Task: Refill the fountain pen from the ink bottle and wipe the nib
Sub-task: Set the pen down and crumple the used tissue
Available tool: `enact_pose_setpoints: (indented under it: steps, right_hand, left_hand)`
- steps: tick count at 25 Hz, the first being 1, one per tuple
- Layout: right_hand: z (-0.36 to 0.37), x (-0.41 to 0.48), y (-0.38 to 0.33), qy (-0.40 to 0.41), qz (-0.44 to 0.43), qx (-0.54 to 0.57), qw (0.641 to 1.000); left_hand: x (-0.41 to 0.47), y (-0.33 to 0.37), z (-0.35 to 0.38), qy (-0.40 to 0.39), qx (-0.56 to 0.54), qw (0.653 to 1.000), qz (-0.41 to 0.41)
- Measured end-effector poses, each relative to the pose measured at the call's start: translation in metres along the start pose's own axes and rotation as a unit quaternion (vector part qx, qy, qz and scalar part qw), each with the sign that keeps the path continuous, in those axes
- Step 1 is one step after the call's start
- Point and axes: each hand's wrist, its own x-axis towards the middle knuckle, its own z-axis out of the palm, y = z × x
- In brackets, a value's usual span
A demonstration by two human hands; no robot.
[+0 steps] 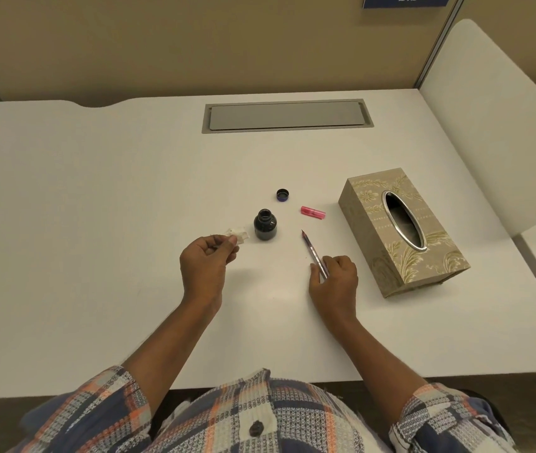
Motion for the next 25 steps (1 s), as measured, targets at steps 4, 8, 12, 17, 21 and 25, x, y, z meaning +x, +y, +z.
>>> enact_pose_setpoints:
  steps: [4, 8, 12, 17, 21, 25]
  right_hand:
    - [-0.002, -0.002, 0.003, 0.018, 0.004, 0.015, 1.000]
    - [-0.017, 0.007, -0.028, 0.082, -0.012, 0.054, 0.995]
    - [-0.038, 0.006, -0.091, -0.048, 0.001, 0.216, 0.975]
    - [-0.036, -0.002, -0.126, -0.238, 0.082, 0.333, 0.909]
    - [-0.024, -0.007, -0.137, -0.273, 0.147, 0.399, 0.863]
    - [-0.006, -0.014, -0.156, -0.290, 0.146, 0.376, 0.868]
  left_hand:
    - [-0.004, -0.004, 0.002, -0.006, -0.015, 1.000, -0.010]
    - [-0.005, -0.001, 0.005, -0.018, -0.033, 0.999, -0.005]
    - [-0.012, -0.002, 0.006, -0.015, -0.043, 0.999, -0.007]
    - [-0.021, -0.005, -0.003, -0.033, -0.087, 0.995, -0.034]
    - [-0.024, -0.007, -0.016, 0.031, -0.113, 0.992, -0.041]
    - [-0.025, -0.011, -0.031, 0.107, -0.110, 0.987, -0.045]
